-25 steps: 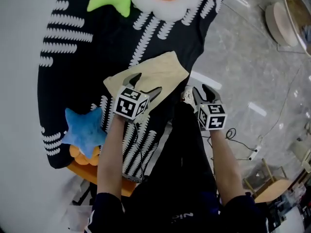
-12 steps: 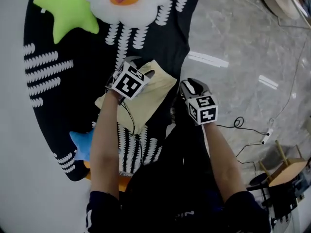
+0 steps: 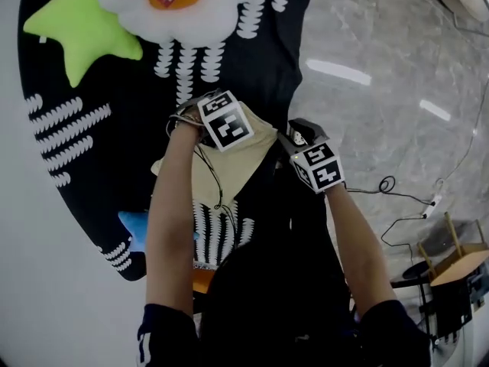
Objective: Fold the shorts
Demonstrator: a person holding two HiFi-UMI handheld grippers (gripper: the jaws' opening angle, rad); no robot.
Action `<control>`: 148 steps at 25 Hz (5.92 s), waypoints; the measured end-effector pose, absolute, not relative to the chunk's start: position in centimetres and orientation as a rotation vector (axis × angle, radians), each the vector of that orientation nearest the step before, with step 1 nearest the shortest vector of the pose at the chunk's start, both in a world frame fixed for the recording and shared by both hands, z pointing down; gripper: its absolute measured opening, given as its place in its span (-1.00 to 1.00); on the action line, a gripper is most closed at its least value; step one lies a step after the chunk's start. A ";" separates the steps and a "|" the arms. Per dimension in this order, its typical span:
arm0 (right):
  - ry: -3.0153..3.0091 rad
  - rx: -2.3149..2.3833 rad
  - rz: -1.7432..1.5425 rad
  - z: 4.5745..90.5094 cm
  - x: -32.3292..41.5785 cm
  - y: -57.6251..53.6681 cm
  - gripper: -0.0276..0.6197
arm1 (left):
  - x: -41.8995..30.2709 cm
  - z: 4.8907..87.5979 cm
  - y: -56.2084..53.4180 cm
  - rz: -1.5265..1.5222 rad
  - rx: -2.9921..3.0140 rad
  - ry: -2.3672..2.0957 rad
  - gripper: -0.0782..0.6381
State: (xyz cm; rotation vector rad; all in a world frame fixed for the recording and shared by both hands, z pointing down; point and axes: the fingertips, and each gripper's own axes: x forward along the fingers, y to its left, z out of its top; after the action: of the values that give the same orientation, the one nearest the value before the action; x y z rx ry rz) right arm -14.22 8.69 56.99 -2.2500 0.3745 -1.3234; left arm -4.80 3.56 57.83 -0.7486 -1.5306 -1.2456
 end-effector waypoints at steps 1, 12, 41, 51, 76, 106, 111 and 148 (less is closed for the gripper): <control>0.412 -2.252 -1.339 57.2 -14.3 8.4 -0.45 | -4.9 57.9 3.5 -1.187 -0.701 -1.530 -0.44; 0.922 -2.277 -1.364 55.4 -13.1 5.7 -0.23 | -6.1 52.2 2.7 -0.973 -0.620 -1.792 -0.59; 1.572 -1.975 -1.294 51.1 -7.4 5.0 -0.36 | -1.7 45.1 5.0 -0.808 -0.454 -1.965 -0.59; 1.110 -2.175 -1.056 47.8 0.0 14.9 -0.64 | 7.0 45.2 12.3 -0.727 -0.919 -1.795 -0.59; 1.047 -2.881 -1.251 43.2 -5.7 3.3 -0.64 | 1.1 41.9 -0.3 -0.780 -0.967 -1.816 -0.58; 1.140 -2.944 -1.514 54.3 -14.3 -10.1 0.02 | -7.8 53.5 -12.8 -1.161 -1.129 -1.737 -0.01; 1.222 -2.877 -1.598 55.8 -16.4 -11.3 0.03 | -8.0 54.6 -14.1 -1.285 -1.270 -1.679 0.02; 0.273 -2.818 -1.077 28.1 -13.0 0.0 0.21 | -8.4 28.5 -11.7 -1.250 -2.567 -1.321 0.17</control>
State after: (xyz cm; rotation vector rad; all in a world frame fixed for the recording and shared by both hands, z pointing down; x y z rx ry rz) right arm -13.00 -0.02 28.14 -2.8182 0.2729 -1.0771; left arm -8.36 -11.75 28.50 -2.5672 -1.3210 -1.2499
